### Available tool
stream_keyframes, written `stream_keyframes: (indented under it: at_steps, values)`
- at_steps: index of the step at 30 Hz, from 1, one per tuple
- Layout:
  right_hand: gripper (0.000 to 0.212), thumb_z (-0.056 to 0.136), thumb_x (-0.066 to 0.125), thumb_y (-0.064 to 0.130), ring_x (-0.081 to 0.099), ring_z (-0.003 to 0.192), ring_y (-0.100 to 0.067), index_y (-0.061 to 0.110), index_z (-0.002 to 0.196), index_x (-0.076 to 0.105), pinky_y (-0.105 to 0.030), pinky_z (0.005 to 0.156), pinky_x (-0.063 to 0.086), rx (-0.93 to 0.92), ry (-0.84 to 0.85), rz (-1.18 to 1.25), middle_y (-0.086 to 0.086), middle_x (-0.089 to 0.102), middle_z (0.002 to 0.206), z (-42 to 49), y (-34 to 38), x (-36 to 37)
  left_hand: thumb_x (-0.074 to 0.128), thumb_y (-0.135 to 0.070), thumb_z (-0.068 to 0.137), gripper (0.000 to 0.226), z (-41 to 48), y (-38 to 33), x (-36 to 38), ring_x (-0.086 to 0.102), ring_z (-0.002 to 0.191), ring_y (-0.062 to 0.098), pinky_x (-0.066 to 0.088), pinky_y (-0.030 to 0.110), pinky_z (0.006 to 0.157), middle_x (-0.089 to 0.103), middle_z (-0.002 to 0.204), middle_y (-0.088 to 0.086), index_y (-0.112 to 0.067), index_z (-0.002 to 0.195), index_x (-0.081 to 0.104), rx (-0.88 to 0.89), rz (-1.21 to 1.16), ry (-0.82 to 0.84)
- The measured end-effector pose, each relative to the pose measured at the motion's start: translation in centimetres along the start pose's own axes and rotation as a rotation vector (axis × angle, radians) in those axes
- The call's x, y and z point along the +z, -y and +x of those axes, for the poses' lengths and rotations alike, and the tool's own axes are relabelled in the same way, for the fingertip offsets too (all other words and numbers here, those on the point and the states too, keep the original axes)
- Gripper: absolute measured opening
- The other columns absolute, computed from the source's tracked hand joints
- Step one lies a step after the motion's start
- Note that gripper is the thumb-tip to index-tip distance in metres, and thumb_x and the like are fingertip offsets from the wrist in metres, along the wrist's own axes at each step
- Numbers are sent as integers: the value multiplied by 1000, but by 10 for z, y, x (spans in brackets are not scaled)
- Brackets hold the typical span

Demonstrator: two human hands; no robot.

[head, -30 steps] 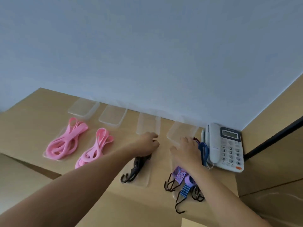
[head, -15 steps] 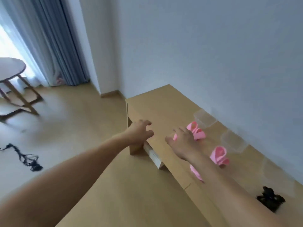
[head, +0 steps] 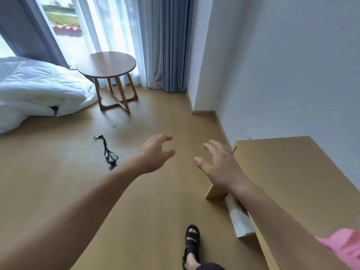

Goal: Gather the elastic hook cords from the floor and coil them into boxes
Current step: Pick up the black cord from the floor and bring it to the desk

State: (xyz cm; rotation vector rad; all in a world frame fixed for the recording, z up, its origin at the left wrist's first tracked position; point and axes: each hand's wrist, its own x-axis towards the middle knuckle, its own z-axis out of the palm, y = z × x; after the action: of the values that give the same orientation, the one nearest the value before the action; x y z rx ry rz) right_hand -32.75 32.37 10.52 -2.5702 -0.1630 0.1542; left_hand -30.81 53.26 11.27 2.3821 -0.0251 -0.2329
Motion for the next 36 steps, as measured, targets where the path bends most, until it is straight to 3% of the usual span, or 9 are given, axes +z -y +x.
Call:
stream_keyframes:
  at_steps: [4, 7, 9, 15, 19, 23, 28, 33, 36]
  values:
    - [65, 95, 48, 52, 15, 147, -13, 19, 149, 36, -39, 120, 19, -109, 56, -13, 3, 25, 159, 63, 10, -2, 53, -37, 99, 45, 35, 16, -27, 46, 110, 9, 30, 21, 93, 44, 140, -10, -28, 143, 46, -79, -23, -68]
    - [65, 95, 48, 52, 15, 147, -11, 20, 150, 35, -37, 120, 18, -174, 128, -15, 5, 24, 159, 111, 19, -9, 53, -38, 98, 45, 63, 21, -45, 50, 102, 8, 33, 22, 89, 41, 126, -18, -30, 142, 47, -139, -77, -145]
    - [64, 95, 48, 52, 16, 146, -10, 20, 150, 36, -37, 120, 19, -234, 165, -4, 6, 26, 159, 143, 27, -11, 53, -39, 97, 45, 81, 26, -56, 52, 100, 7, 35, 23, 87, 43, 127, -18, -31, 141, 48, -164, -92, -209]
    - [63, 94, 50, 51, 18, 145, -10, 21, 148, 38, -33, 117, 19, -385, 293, -19, 6, 29, 157, 223, 74, 10, 55, -34, 97, 45, 112, 76, -86, 43, 116, -1, 33, 20, 95, 49, 143, -8, -24, 141, 49, -260, -131, -340]
    - [63, 93, 51, 51, 18, 145, -9, 23, 148, 39, -38, 119, 20, -479, 346, -55, 7, 30, 156, 276, 119, 40, 56, -28, 98, 45, 130, 126, -119, 44, 128, 5, 35, 21, 102, 50, 144, -3, -20, 141, 50, -318, -144, -418]
    - [65, 91, 49, 54, 16, 146, -8, 24, 148, 38, -39, 120, 20, -542, 386, -62, 9, 29, 156, 337, 174, 92, 57, -28, 98, 45, 154, 199, -158, 44, 117, -2, 33, 16, 97, 51, 138, -8, -22, 141, 50, -371, -191, -485]
    - [63, 94, 51, 49, 15, 146, -8, 23, 149, 37, -36, 120, 19, -531, 456, -94, 8, 28, 157, 419, 249, 183, 58, -29, 97, 43, 211, 303, -215, 52, 111, 8, 38, 21, 92, 53, 131, -11, -22, 139, 52, -478, -273, -480]
    - [62, 95, 50, 50, 16, 145, -8, 23, 148, 36, -34, 119, 21, -493, 582, -103, 8, 29, 156, 501, 303, 293, 57, -24, 97, 40, 275, 417, -241, 48, 126, 10, 35, 16, 93, 53, 139, -1, -17, 137, 53, -604, -311, -395]
    - [61, 95, 51, 48, 19, 144, -10, 20, 148, 38, -32, 117, 22, -457, 639, -112, 5, 31, 154, 545, 310, 370, 56, -22, 97, 38, 310, 489, -230, 50, 126, 14, 39, 24, 98, 55, 138, 2, -15, 135, 54, -725, -364, -357]
